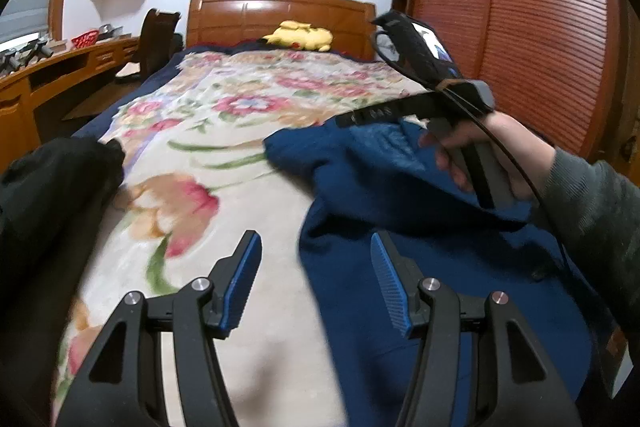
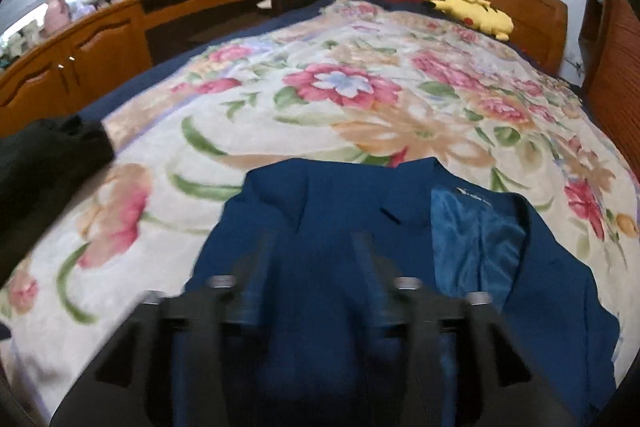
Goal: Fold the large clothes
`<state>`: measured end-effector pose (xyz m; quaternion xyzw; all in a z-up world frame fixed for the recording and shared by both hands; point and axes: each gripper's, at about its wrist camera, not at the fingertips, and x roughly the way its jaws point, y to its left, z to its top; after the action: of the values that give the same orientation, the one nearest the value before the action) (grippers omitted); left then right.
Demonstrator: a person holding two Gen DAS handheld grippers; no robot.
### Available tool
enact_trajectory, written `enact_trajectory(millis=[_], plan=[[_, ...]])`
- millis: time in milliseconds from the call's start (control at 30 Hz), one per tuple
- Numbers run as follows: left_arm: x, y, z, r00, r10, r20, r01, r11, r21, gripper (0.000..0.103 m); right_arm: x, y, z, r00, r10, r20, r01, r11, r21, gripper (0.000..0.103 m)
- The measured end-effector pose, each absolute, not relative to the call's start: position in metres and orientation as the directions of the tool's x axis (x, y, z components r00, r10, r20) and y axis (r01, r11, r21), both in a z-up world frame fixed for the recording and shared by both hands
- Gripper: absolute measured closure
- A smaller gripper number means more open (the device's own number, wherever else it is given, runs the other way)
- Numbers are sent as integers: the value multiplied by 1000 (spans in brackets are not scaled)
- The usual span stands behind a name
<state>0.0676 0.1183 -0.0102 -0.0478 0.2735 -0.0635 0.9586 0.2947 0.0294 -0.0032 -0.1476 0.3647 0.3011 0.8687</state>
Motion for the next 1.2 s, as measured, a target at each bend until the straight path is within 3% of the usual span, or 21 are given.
enact_trajectory(millis=[67, 600, 1200], plan=[[67, 111, -6, 846, -158, -509, 110, 986, -125, 47, 280, 14, 4, 579, 404, -708, -618, 784, -58, 35], [65, 41, 4, 831, -260, -491, 231, 965, -120, 47, 166, -199, 38, 736, 190, -650, -369, 918, -149, 35], [79, -6, -8, 799, -301, -520, 292, 951, -103, 47, 135, -338, 4, 743, 11, -669, -155, 975, -157, 35]])
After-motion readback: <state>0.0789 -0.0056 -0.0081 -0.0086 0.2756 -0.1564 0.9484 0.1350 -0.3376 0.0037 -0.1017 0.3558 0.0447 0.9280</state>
